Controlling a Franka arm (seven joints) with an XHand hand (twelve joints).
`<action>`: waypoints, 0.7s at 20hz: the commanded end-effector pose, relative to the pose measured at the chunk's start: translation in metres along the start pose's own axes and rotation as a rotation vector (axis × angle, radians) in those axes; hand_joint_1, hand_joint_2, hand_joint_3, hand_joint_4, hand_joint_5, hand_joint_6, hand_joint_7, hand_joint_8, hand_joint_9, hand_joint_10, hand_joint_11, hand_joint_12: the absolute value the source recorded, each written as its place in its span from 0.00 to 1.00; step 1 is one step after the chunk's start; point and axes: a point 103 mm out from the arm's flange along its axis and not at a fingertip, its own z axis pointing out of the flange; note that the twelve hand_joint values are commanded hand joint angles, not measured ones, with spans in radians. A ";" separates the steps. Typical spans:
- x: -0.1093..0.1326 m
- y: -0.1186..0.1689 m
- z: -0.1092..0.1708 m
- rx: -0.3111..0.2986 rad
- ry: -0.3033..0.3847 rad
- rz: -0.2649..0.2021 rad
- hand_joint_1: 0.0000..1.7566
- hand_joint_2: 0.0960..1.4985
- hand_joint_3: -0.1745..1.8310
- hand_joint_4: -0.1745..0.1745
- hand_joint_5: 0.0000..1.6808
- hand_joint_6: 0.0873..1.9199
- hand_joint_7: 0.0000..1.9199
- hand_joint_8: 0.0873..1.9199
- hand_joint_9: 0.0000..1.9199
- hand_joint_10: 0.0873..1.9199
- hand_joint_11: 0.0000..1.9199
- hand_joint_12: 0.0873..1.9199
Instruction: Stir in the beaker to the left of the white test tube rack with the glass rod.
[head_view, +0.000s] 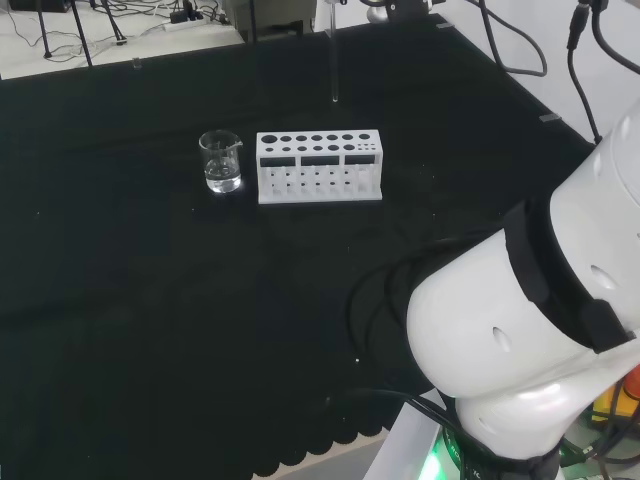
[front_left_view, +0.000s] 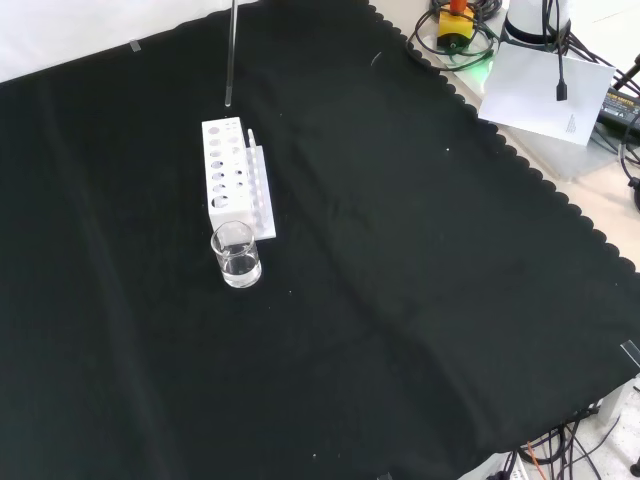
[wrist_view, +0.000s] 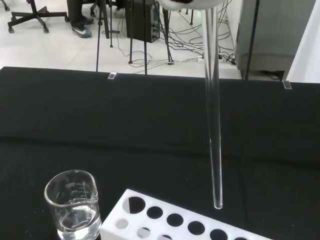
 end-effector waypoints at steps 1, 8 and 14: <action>0.003 0.000 0.001 0.011 0.001 0.003 0.72 0.74 0.09 0.00 0.56 0.37 0.51 0.67 0.81 0.49 0.82 0.40; 0.019 0.016 -0.003 0.005 0.024 -0.027 0.72 0.74 0.09 0.00 0.56 0.37 0.51 0.67 0.81 0.49 0.82 0.40; 0.058 0.038 -0.013 -0.023 0.062 -0.100 0.72 0.74 0.09 0.00 0.56 0.37 0.51 0.67 0.81 0.49 0.82 0.40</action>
